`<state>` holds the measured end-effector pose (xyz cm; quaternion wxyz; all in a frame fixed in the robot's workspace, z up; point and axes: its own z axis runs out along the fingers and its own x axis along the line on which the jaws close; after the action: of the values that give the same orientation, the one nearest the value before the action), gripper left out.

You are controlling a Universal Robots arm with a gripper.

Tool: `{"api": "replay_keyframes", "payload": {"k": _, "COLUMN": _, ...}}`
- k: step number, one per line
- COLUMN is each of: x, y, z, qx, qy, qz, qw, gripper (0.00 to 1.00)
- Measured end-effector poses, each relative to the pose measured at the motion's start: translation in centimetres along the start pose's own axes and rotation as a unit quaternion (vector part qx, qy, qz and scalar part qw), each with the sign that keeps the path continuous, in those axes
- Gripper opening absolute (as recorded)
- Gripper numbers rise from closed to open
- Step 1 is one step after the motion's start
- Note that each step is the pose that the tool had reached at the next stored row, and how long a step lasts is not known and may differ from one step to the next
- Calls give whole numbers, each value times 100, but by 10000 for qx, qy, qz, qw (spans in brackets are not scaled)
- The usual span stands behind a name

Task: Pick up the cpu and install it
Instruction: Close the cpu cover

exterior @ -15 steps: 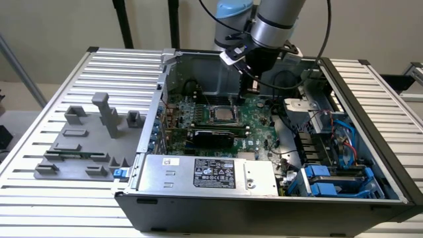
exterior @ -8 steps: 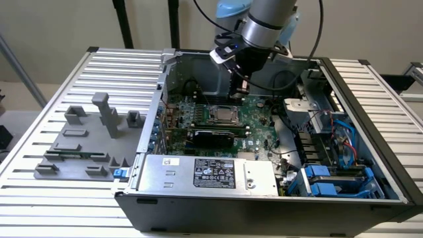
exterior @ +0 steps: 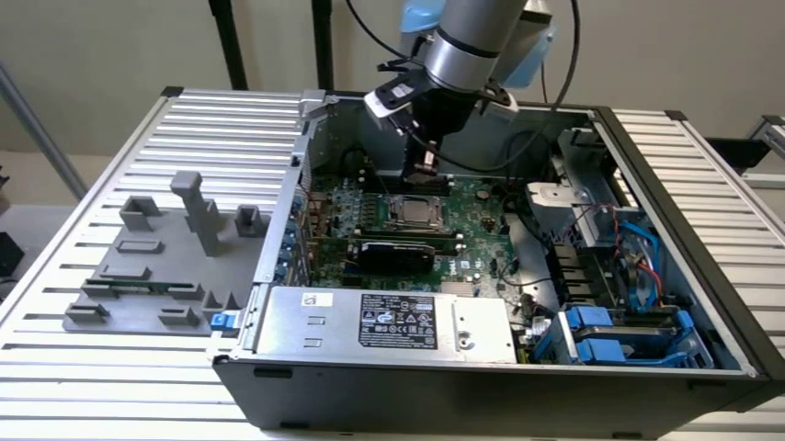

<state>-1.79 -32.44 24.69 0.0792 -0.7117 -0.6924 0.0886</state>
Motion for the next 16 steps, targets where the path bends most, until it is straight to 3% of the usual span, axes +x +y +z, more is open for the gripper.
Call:
{"api": "replay_keyframes", "payload": {"k": 6, "x": -1, "y": -61, "z": 122, "qx": 9, "qy": 4, "qz": 16, "qw": 10000, "gripper": 11}}
{"api": "replay_keyframes", "payload": {"k": 16, "x": 1, "y": -54, "z": 308, "qx": 10, "qy": 6, "qz": 26, "qw": 10000, "gripper": 11}}
